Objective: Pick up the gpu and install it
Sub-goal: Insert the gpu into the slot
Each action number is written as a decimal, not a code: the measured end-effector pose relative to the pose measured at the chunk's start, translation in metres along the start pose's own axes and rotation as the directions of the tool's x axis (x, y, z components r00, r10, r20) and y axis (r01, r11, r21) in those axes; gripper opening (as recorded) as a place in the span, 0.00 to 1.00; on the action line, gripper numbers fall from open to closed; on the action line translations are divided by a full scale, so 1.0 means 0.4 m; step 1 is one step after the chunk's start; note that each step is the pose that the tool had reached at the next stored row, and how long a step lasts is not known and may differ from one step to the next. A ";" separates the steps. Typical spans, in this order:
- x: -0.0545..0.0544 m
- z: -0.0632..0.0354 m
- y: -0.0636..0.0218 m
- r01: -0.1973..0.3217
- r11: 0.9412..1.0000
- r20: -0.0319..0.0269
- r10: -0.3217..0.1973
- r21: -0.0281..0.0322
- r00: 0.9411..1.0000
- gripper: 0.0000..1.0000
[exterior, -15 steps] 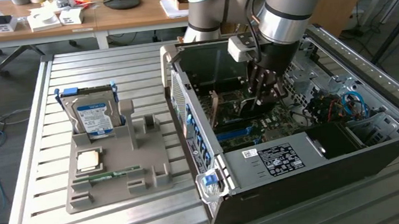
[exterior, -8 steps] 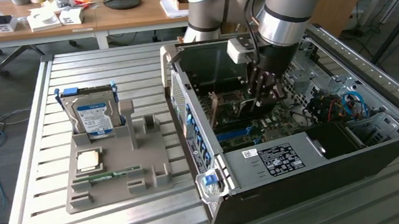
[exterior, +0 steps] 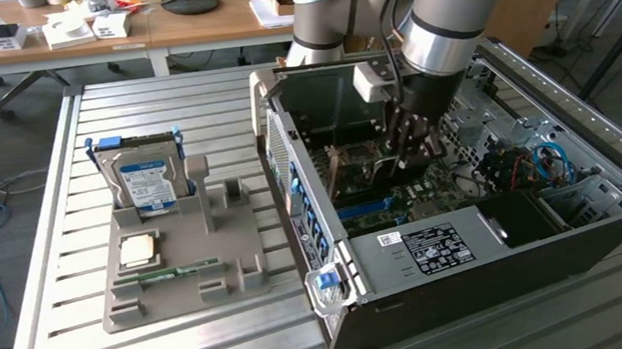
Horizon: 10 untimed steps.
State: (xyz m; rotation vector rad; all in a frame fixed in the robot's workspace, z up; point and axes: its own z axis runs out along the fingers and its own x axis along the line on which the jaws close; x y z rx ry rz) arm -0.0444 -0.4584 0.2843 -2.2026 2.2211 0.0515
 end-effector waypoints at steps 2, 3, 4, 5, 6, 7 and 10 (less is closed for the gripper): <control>0.000 0.003 0.001 0.000 1.000 0.000 0.000 0.000 1.000 0.26; 0.000 0.004 0.002 0.000 1.000 0.000 0.000 0.000 1.000 0.26; 0.000 0.006 0.003 0.000 1.000 0.000 0.000 0.000 1.000 0.26; 0.000 0.009 0.004 0.000 1.000 0.000 0.000 0.000 1.000 0.26; 0.000 0.011 0.005 0.000 1.000 0.000 0.000 0.000 1.000 0.26; 0.001 0.013 0.006 0.000 1.000 0.000 0.000 0.000 1.000 0.26; 0.001 0.019 0.008 0.000 1.000 0.000 0.000 0.000 1.000 0.26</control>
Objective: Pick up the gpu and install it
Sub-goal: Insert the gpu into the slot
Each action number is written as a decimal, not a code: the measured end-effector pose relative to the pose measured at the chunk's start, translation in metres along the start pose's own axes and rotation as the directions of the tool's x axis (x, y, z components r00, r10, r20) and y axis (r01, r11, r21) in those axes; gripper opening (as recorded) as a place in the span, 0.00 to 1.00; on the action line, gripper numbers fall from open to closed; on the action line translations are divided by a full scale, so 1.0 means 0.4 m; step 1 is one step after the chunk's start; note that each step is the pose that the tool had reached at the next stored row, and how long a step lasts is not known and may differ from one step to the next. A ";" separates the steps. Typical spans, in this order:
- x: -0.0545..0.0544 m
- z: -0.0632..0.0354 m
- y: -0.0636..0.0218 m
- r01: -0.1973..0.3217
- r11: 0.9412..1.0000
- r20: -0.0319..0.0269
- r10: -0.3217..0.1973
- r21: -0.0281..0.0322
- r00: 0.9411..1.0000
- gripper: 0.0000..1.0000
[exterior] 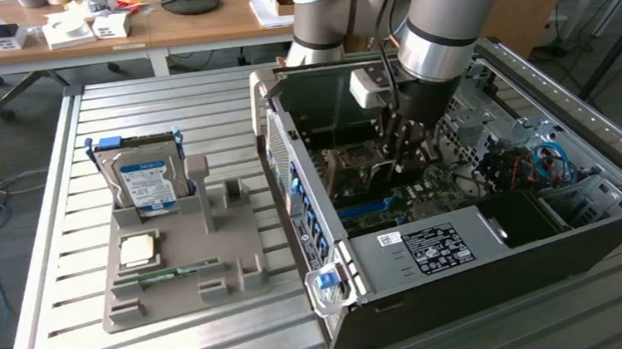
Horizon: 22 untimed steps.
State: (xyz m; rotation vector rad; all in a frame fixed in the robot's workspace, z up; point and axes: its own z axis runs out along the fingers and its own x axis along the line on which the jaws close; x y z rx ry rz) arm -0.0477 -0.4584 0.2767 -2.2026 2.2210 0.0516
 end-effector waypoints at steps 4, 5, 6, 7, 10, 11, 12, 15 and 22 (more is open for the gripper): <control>0.000 0.007 0.003 0.000 1.000 0.000 0.000 0.000 1.000 0.26; 0.000 0.007 0.005 0.000 1.000 0.000 0.000 0.000 1.000 0.26; 0.000 0.008 0.007 0.000 1.000 0.000 0.000 0.000 1.000 0.26; 0.000 0.008 0.009 0.000 1.000 0.000 0.000 0.000 1.000 0.26; 0.000 0.009 0.014 0.000 1.000 0.000 0.000 0.000 1.000 0.26; 0.000 0.009 0.015 0.000 1.000 0.000 0.000 0.000 1.000 0.26; 0.000 0.010 0.015 0.000 1.000 0.000 0.000 0.000 1.000 0.26; 0.001 0.014 0.015 0.000 1.000 0.000 0.000 0.000 1.000 0.26; 0.001 0.019 0.023 0.000 1.000 0.000 0.000 0.000 1.000 0.26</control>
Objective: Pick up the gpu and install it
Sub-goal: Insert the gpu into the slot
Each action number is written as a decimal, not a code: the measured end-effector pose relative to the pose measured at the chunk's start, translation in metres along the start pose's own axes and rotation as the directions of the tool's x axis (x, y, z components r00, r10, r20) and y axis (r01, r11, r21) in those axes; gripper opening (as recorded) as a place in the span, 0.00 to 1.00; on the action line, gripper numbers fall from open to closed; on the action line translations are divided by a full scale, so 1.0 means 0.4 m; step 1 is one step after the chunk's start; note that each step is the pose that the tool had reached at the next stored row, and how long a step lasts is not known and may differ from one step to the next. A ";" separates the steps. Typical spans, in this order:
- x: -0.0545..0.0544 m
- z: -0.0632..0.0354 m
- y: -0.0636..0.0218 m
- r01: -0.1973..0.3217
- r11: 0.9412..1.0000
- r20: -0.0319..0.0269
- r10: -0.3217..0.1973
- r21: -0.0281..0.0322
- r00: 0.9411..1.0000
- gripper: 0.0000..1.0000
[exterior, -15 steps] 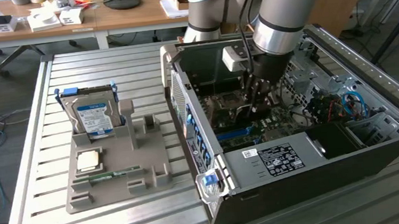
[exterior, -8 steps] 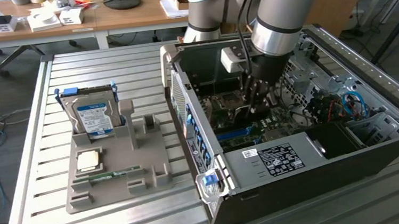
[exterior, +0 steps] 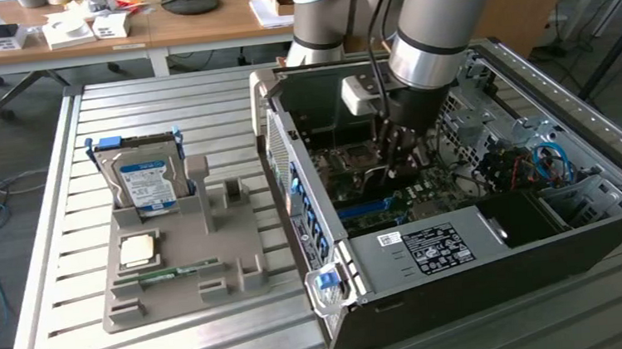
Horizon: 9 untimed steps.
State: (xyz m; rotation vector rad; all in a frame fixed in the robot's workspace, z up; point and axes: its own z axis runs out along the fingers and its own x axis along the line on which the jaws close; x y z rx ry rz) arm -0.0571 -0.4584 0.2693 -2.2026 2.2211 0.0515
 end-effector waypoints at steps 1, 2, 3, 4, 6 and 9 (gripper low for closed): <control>0.000 0.000 0.001 0.000 1.000 0.000 0.000 0.000 1.000 0.26; 0.000 0.001 0.003 0.000 1.000 0.000 0.000 0.000 1.000 0.26; 0.000 0.001 0.003 0.000 1.000 0.000 0.000 0.000 1.000 0.26; 0.000 0.001 0.003 0.000 1.000 0.000 0.000 0.000 1.000 0.26; 0.002 0.001 0.003 0.000 1.000 0.000 0.000 0.000 1.000 0.26; 0.004 0.001 0.003 0.000 1.000 0.000 0.000 0.000 1.000 0.26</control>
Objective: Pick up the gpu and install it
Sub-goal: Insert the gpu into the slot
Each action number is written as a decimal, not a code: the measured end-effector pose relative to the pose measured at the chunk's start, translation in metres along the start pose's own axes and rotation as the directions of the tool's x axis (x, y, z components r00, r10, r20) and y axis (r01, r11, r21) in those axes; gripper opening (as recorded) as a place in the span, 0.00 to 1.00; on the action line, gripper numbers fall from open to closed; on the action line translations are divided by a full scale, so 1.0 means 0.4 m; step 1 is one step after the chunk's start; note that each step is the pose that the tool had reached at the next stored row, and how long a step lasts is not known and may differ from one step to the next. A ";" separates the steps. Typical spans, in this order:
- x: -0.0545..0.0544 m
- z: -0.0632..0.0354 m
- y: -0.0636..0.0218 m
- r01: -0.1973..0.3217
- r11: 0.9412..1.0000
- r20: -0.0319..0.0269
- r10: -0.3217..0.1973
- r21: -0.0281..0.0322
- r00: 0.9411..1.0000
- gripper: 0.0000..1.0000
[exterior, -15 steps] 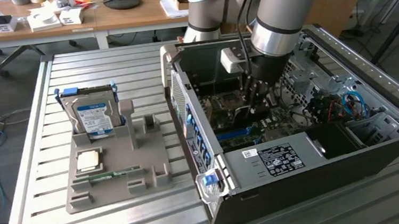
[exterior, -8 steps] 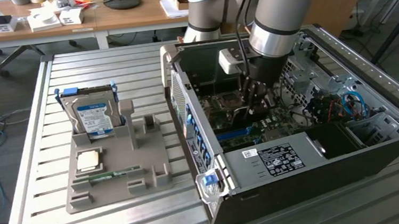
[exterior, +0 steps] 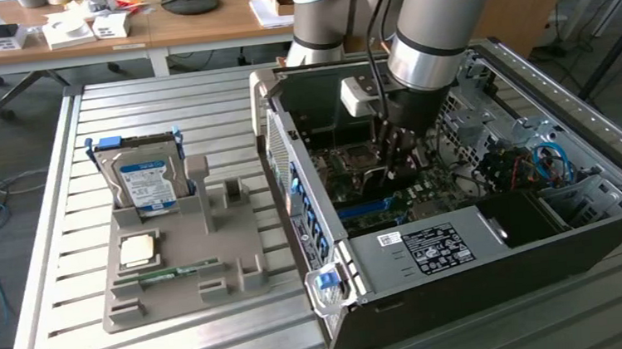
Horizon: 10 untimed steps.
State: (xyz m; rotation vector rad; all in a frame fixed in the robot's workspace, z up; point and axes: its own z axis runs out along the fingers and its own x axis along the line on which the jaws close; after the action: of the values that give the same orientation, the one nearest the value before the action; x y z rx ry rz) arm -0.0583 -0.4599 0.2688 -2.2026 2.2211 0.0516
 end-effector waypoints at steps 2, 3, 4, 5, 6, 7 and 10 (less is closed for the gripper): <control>0.000 0.000 0.000 0.000 1.000 0.000 0.000 0.000 1.000 0.26; 0.000 0.000 0.000 0.000 1.000 0.000 0.000 0.000 1.000 0.26; 0.000 0.000 0.000 0.000 1.000 0.000 0.000 0.000 1.000 0.26; 0.000 0.000 0.000 0.000 1.000 0.000 0.000 0.000 1.000 0.26; 0.000 0.000 0.000 0.000 1.000 0.000 0.000 0.000 1.000 0.26; 0.001 -0.001 0.000 0.000 1.000 0.000 0.000 0.000 1.000 0.26; 0.001 -0.001 0.000 0.000 1.000 0.000 0.000 0.000 1.000 0.26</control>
State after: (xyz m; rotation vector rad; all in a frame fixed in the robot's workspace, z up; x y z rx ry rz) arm -0.0583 -0.4602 0.2694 -2.2025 2.2209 0.0517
